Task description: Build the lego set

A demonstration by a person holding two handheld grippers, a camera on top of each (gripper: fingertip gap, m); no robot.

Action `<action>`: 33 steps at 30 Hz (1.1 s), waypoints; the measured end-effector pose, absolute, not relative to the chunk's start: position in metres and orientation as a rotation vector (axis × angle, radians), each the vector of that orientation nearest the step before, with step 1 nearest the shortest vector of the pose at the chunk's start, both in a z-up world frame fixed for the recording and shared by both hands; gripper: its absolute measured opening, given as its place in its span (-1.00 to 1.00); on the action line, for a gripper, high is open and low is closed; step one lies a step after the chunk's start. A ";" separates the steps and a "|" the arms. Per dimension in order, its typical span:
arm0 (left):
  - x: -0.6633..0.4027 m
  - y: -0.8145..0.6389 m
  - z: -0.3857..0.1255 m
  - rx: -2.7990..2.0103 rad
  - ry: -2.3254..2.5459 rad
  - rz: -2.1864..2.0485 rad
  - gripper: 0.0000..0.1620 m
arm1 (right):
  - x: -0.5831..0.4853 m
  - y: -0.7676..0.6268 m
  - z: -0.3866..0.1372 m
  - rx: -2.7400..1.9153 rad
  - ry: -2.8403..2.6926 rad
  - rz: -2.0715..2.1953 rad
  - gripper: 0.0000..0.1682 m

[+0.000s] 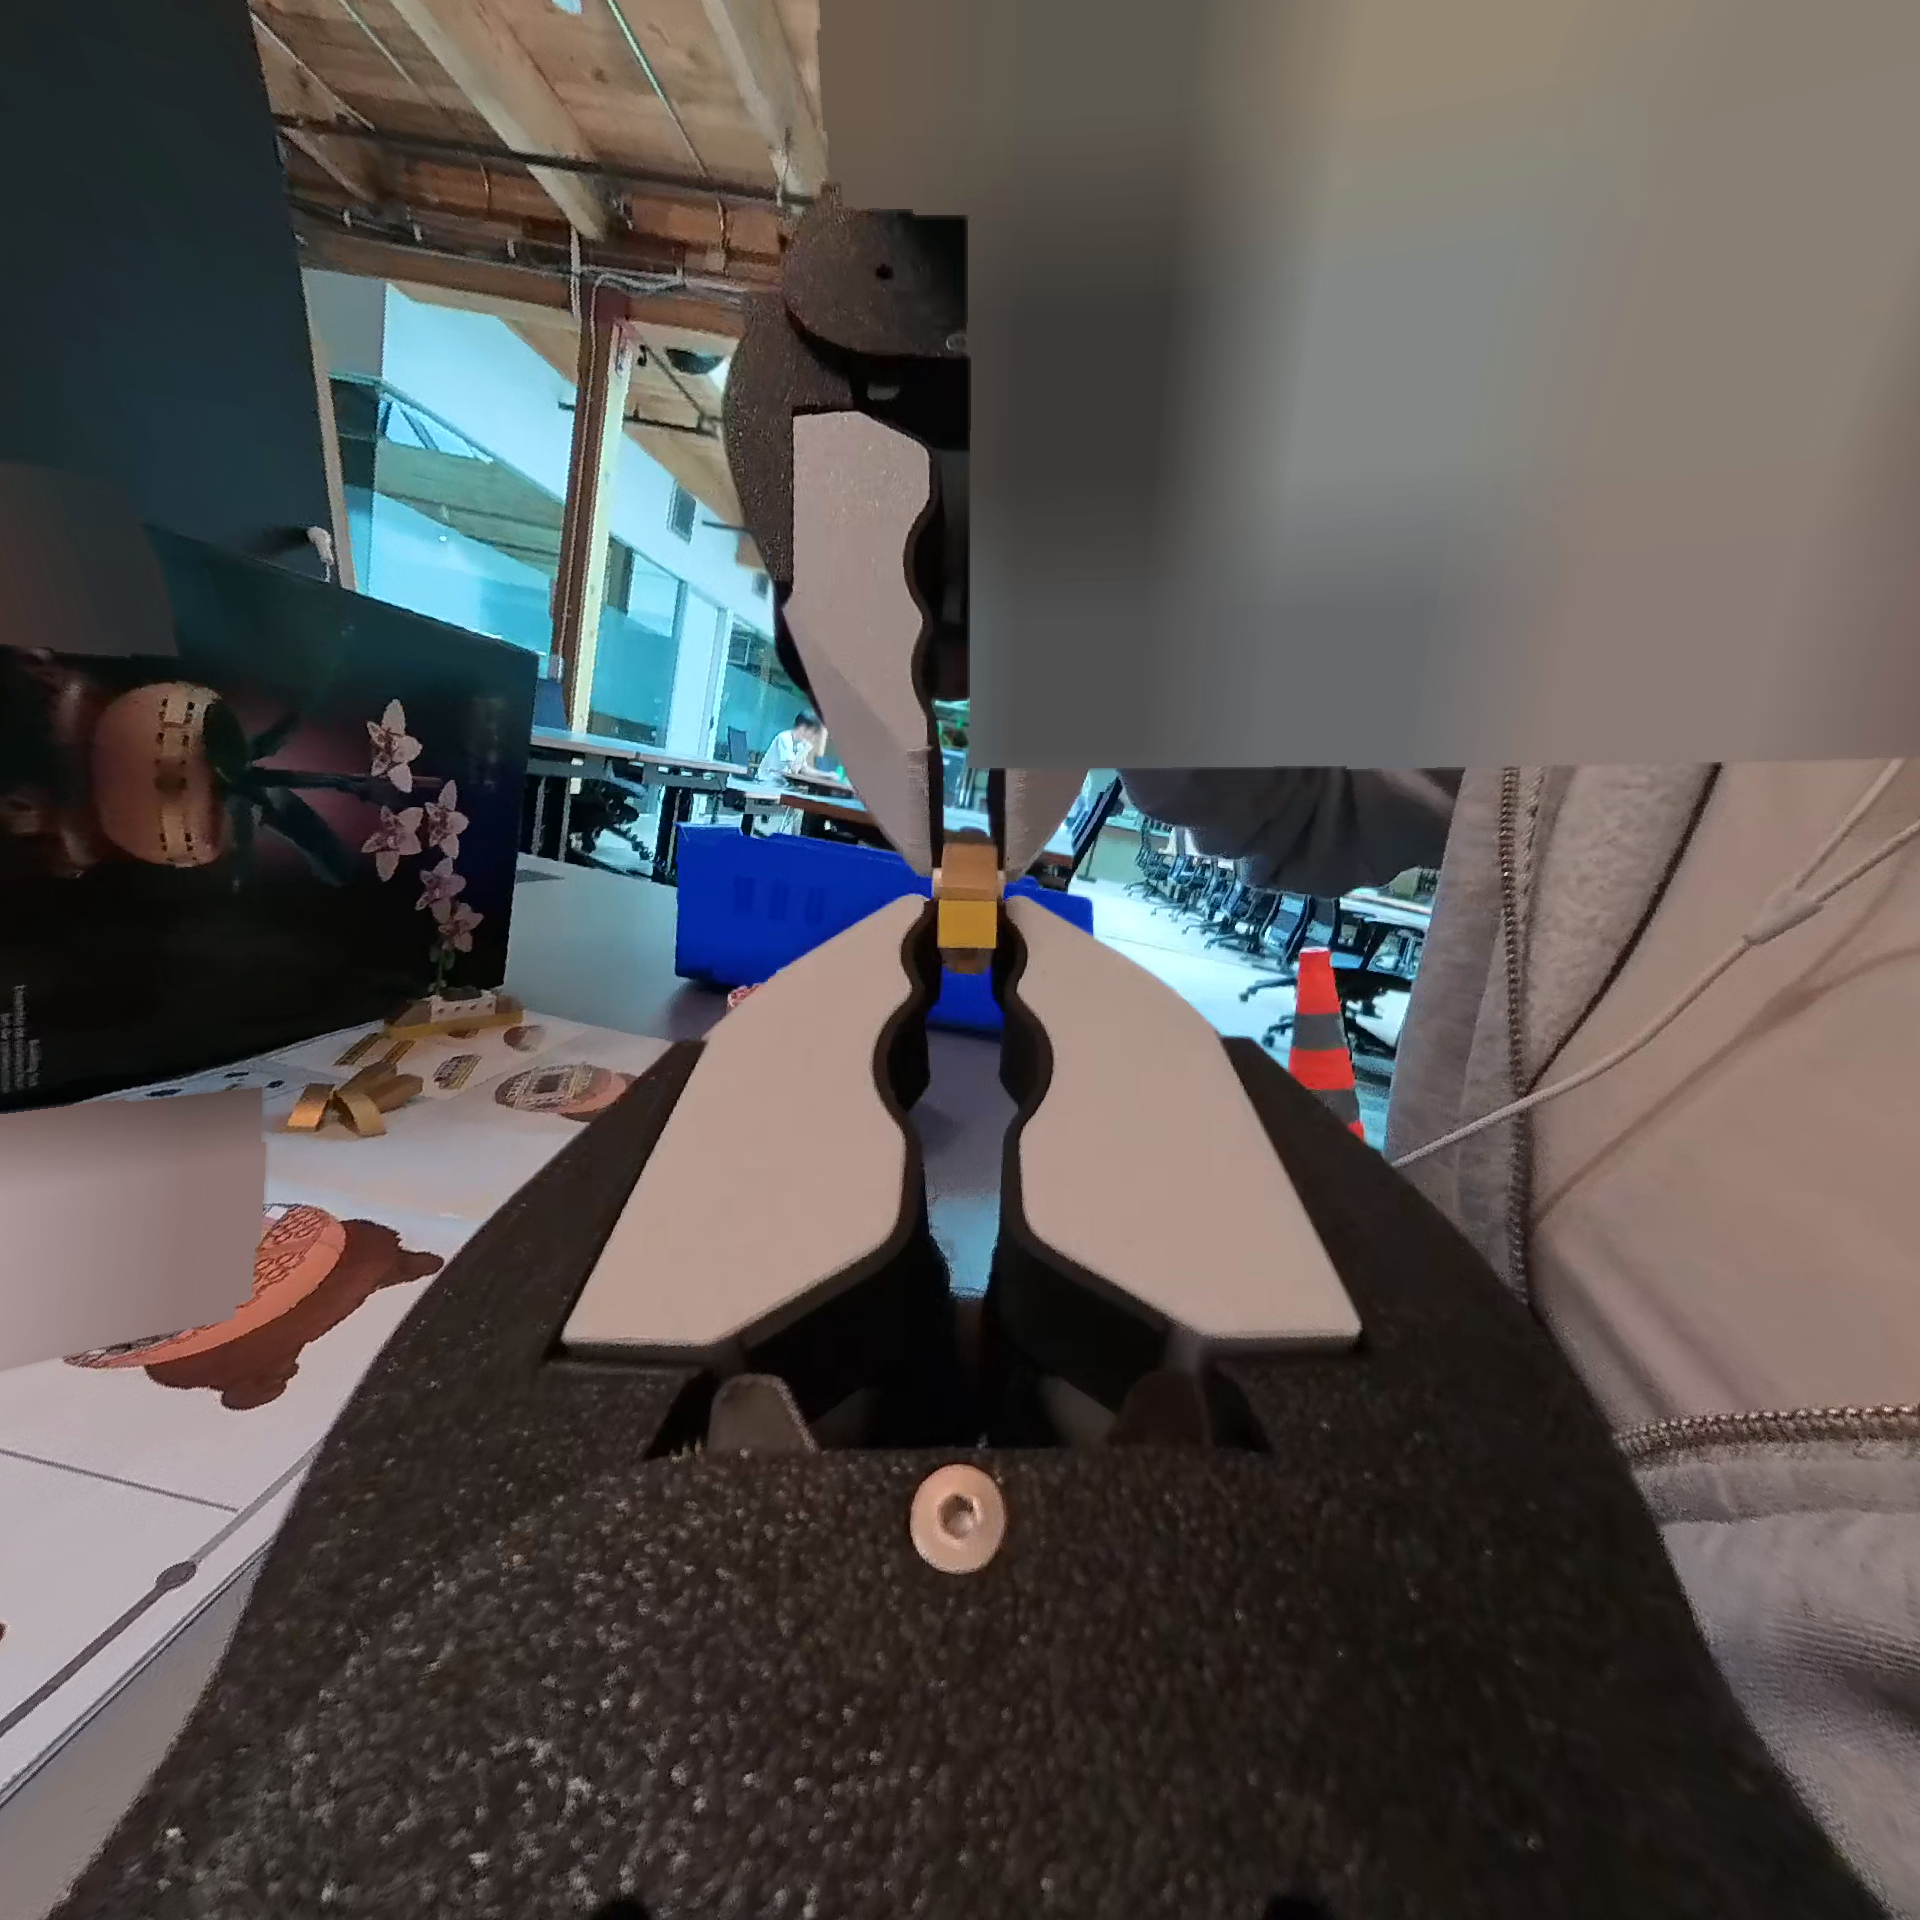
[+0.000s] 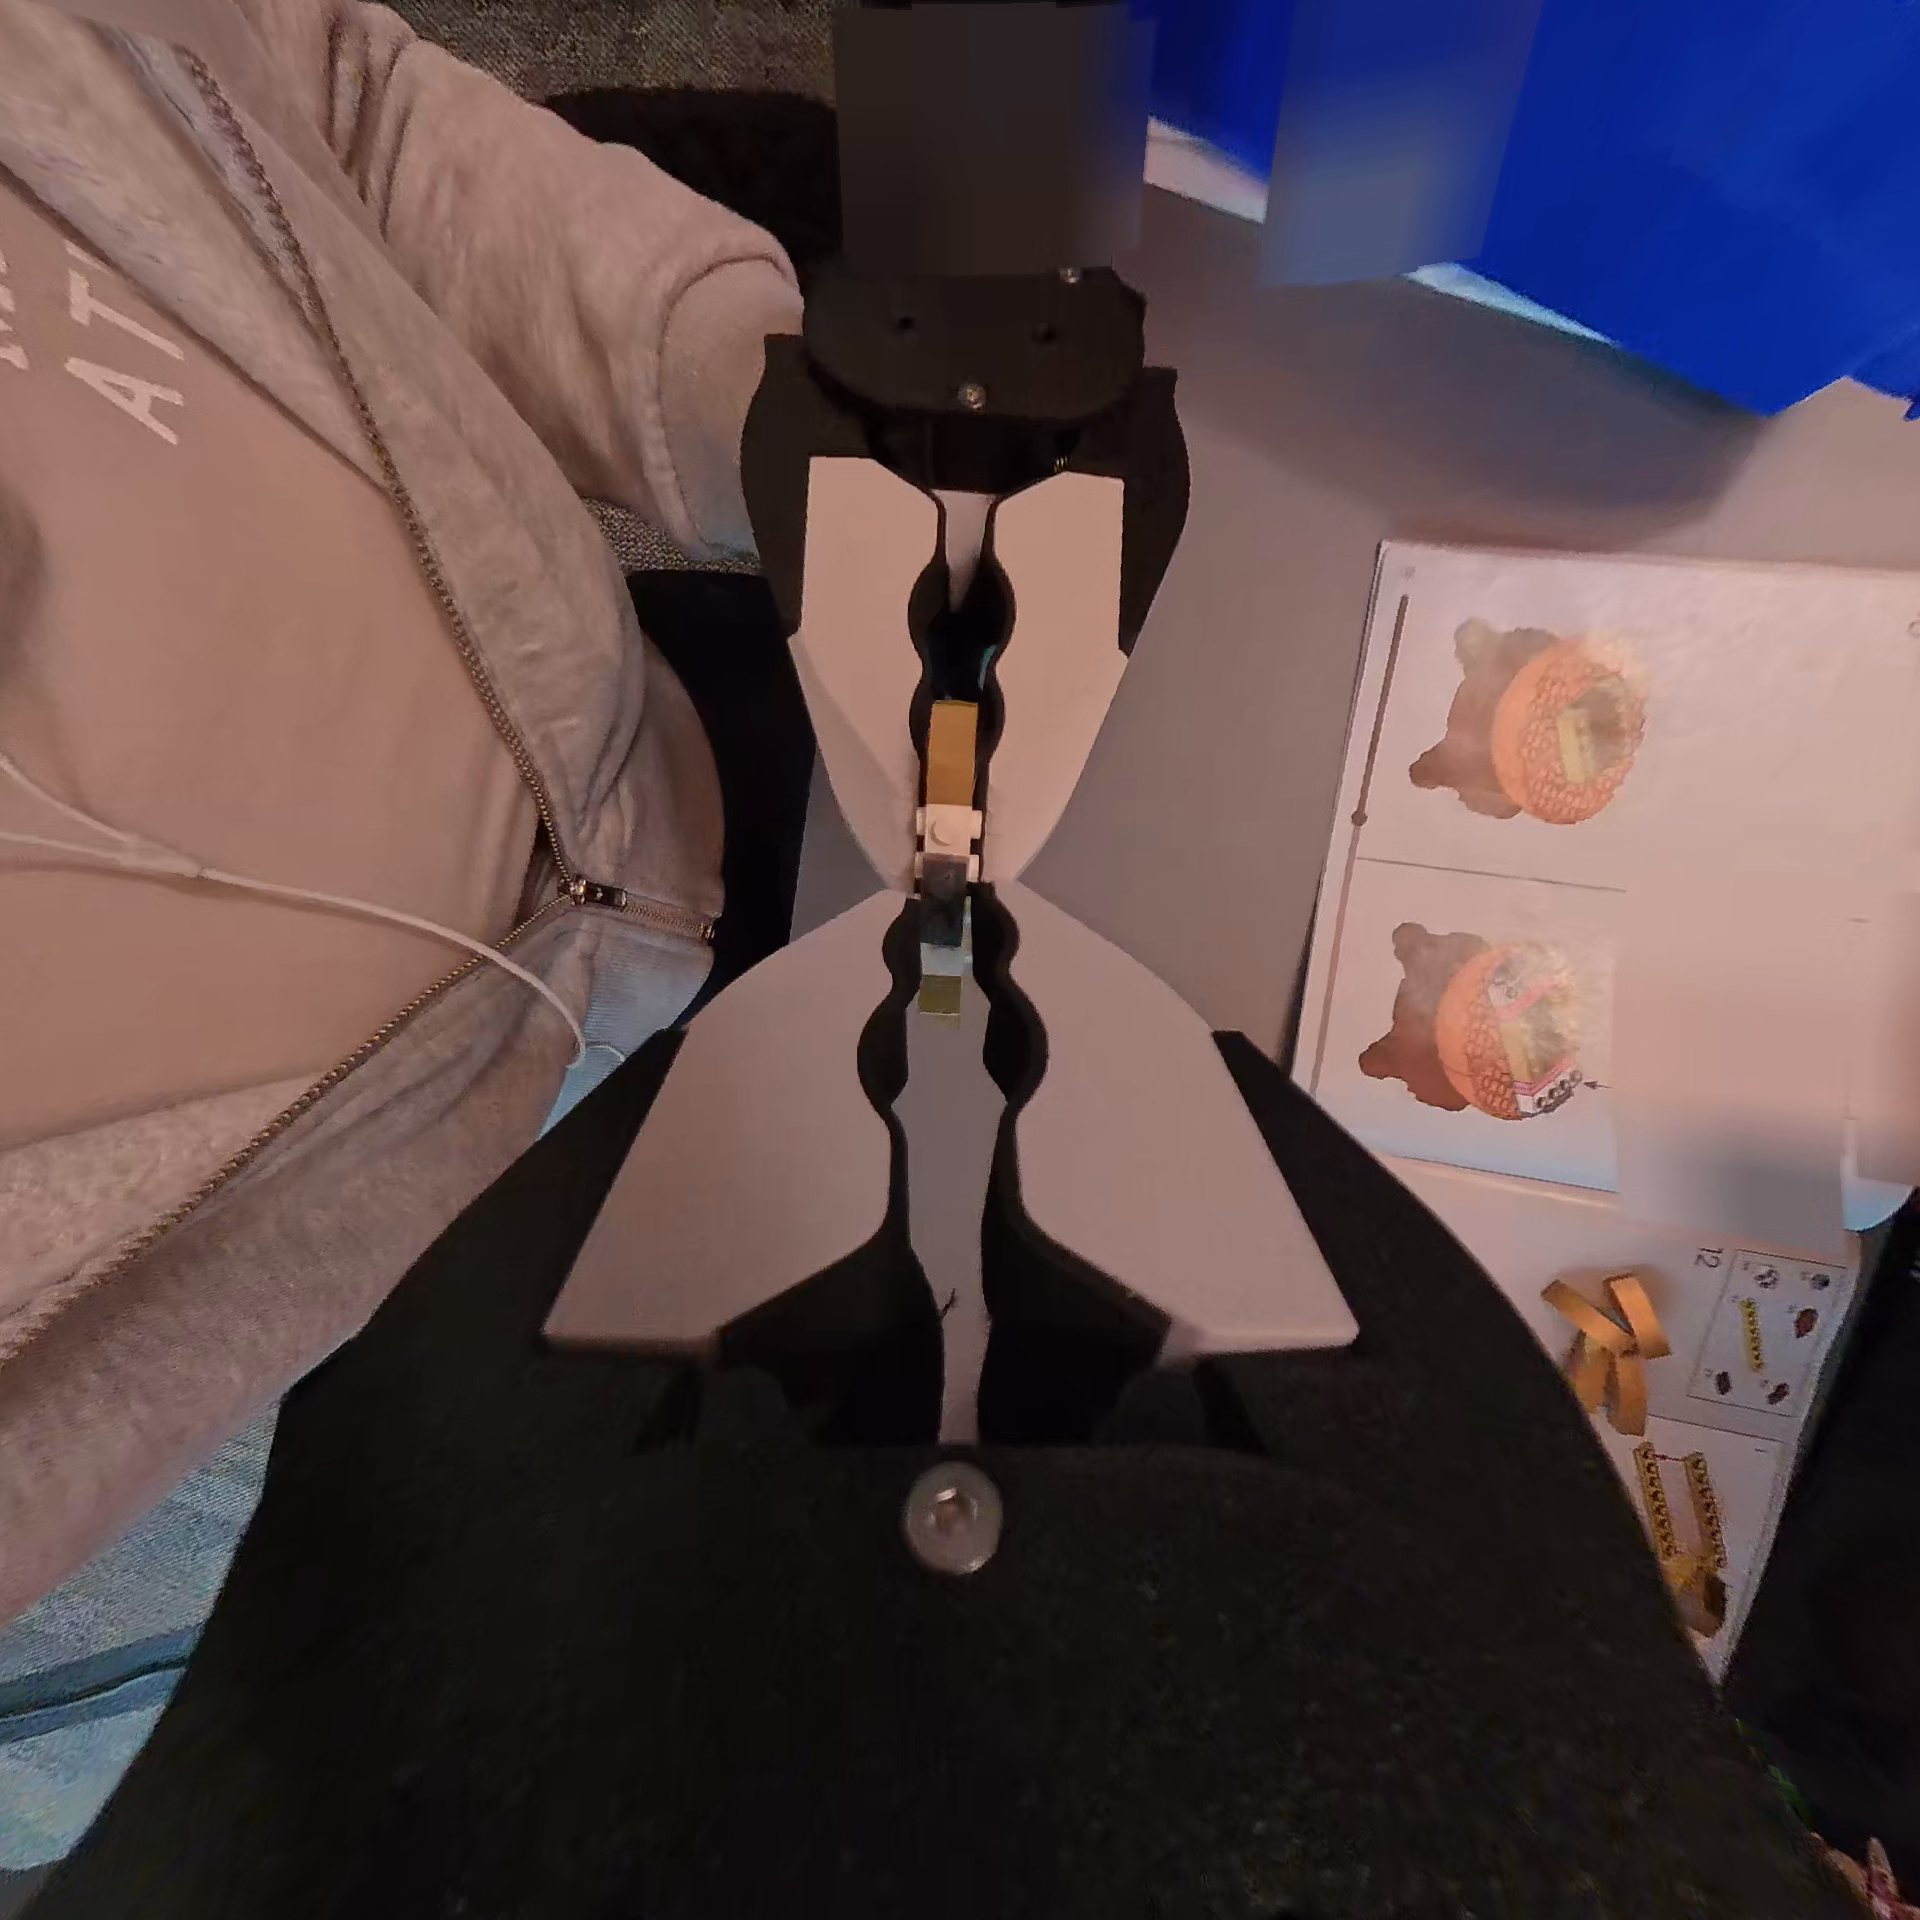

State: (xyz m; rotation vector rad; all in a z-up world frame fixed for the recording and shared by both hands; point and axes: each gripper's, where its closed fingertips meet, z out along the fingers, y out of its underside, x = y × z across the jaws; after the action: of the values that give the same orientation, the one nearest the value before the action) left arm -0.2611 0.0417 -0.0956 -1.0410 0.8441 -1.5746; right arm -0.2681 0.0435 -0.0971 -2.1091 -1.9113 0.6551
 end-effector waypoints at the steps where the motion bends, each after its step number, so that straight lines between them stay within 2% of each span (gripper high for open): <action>1: -0.262 0.042 -0.094 -1.035 0.837 -1.581 -0.90 | -0.269 0.044 -0.096 -2.106 -1.910 0.655 -0.89; 17: -0.266 0.049 -0.089 -1.020 0.769 -1.490 -0.91 | -0.276 0.053 -0.087 -2.010 -1.815 0.622 -0.91; 20: -0.273 0.051 -0.084 -0.992 0.726 -1.542 -0.90 | -0.287 0.050 -0.074 -1.701 -1.834 0.574 -0.91; 25: -0.288 0.034 -0.068 -0.833 0.683 -1.950 -0.90 | -0.298 0.024 -0.046 -0.918 -1.886 0.409 -0.91; 33: -0.294 -0.011 -0.060 -0.611 0.901 -2.294 -0.91 | -0.295 -0.012 -0.038 -0.586 -2.056 0.590 -0.91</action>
State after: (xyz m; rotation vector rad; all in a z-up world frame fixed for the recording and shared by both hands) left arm -0.2941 -0.0110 -0.0602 -0.6115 0.9011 -2.2937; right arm -0.2953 -0.0121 -0.0379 -0.5857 -2.0559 0.5897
